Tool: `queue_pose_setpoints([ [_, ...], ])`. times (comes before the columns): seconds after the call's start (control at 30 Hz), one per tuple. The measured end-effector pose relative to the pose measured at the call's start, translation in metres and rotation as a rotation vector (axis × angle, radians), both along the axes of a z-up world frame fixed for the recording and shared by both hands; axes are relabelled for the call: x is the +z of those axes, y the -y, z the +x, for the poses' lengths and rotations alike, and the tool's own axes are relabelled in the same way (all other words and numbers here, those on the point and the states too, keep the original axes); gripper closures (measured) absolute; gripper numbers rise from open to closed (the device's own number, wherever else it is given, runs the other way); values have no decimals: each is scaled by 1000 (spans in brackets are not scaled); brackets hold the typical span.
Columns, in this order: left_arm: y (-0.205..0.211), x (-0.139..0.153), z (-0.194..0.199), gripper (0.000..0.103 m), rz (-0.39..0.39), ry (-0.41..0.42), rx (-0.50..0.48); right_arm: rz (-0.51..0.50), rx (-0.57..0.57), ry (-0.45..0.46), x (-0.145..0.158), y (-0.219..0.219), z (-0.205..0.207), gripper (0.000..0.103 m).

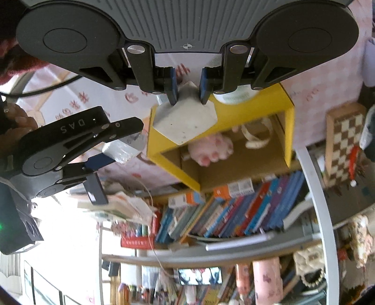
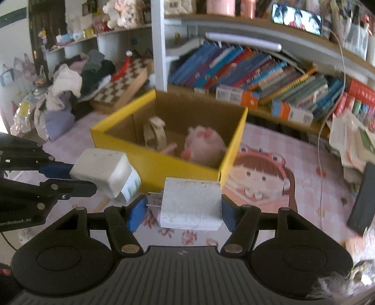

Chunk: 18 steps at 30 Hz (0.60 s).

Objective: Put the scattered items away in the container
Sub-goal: 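Carry the block in the left gripper and the charger in the right gripper over the yellow box, then open the left gripper to drop the white block into the yellow box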

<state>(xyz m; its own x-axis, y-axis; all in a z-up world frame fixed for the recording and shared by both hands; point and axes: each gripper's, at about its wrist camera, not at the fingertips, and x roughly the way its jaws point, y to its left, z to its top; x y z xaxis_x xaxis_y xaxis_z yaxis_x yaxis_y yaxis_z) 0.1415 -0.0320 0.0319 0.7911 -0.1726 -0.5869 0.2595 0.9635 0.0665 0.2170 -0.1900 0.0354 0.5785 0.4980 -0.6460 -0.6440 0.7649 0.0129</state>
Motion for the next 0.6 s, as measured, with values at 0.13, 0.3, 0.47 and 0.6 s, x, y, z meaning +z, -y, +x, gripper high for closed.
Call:
queue_pose_setpoints([
  [0.13, -4, 12, 7, 87, 11, 39, 12, 10, 27, 40, 14, -5, 10, 40],
  [0.3, -14, 24, 19, 99, 20, 75, 48, 19, 54, 79, 26, -12, 28, 40],
  [0.47, -23, 27, 41, 103, 23, 82, 97, 22, 96, 89, 31, -26, 51, 40],
  [0.6, -22, 35, 45, 103, 22, 104, 89, 38, 120, 97, 34, -36, 61, 40],
])
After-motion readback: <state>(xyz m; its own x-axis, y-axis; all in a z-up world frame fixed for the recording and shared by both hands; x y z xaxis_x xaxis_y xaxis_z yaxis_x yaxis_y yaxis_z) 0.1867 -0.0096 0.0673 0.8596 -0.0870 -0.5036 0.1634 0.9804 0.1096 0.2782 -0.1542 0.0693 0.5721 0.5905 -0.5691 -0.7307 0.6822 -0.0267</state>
